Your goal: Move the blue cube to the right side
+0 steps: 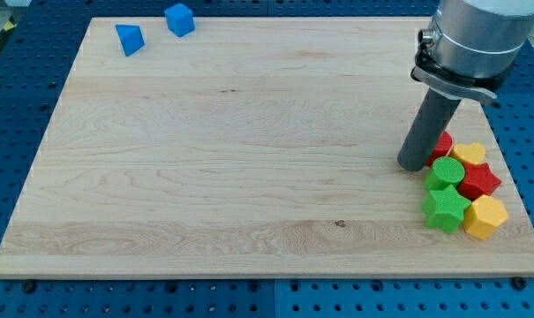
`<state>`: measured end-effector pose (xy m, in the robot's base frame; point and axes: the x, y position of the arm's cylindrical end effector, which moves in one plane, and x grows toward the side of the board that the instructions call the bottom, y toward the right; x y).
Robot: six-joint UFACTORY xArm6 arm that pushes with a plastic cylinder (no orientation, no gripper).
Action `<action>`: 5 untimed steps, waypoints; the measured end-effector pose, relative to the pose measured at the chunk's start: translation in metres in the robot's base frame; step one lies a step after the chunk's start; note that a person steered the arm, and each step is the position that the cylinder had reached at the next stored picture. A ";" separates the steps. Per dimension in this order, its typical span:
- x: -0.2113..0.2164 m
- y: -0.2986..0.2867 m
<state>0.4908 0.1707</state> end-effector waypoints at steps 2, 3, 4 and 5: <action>0.000 -0.035; 0.000 -0.035; 0.000 -0.049; -0.014 -0.097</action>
<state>0.4769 0.0734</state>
